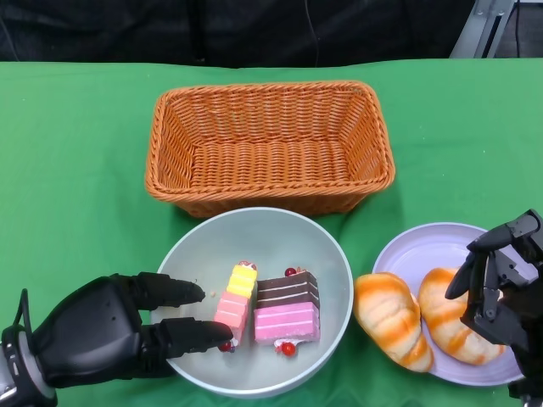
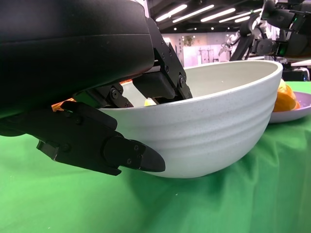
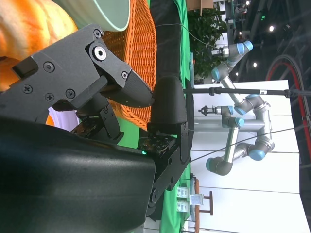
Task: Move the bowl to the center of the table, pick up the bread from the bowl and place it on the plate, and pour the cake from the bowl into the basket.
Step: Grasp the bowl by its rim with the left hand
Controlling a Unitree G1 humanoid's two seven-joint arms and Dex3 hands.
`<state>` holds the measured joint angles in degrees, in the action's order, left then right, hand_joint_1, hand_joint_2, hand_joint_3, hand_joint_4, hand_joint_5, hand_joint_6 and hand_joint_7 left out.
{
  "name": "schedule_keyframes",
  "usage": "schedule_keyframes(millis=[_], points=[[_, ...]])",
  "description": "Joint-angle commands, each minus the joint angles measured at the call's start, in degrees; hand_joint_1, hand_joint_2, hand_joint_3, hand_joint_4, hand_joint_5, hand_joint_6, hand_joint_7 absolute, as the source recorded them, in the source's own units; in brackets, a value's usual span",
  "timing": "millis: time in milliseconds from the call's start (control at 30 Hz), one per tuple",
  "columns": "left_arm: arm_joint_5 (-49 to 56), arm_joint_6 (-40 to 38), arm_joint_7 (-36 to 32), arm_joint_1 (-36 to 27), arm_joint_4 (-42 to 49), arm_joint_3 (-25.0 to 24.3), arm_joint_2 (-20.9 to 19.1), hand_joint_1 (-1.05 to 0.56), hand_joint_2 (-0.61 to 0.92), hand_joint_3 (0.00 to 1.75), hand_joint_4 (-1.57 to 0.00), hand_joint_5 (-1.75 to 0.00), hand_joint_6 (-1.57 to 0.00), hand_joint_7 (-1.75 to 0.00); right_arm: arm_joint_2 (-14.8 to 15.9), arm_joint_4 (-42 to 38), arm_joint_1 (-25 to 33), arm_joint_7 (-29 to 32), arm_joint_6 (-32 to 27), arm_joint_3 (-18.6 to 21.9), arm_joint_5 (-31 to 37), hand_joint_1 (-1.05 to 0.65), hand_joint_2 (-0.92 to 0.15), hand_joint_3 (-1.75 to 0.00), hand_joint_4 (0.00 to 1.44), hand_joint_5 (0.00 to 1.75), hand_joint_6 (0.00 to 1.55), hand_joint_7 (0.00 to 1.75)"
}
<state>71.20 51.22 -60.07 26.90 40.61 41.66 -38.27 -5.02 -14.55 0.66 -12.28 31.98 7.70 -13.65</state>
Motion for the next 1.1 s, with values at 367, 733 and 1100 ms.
schedule_keyframes(millis=[367,733,1100], points=[[0.74,-2.15,-5.38,0.25,1.01,2.65,1.79,-0.37,0.92,0.18,-0.83,-0.04,-0.75,-0.03,-0.23,-1.97,-0.94,0.79,1.64,0.40,-0.01,-0.15,-0.55,-1.24,0.83,1.75,0.57,1.71],[-0.36,-1.29,-6.02,0.57,0.95,3.34,2.13,-0.35,0.92,0.20,-0.92,-0.08,-0.85,-0.06,-0.44,-2.43,-1.09,0.47,1.62,0.38,-0.61,-0.14,-0.55,-1.24,0.83,1.75,0.58,1.69],[-2.36,0.43,-0.86,0.63,-0.23,3.31,1.57,-0.37,0.92,0.06,-0.82,-0.95,-1.14,-0.08,-0.52,-3.47,-1.15,0.03,2.93,0.39,-0.19,-0.14,-0.54,-1.24,0.83,1.75,0.57,1.69]])
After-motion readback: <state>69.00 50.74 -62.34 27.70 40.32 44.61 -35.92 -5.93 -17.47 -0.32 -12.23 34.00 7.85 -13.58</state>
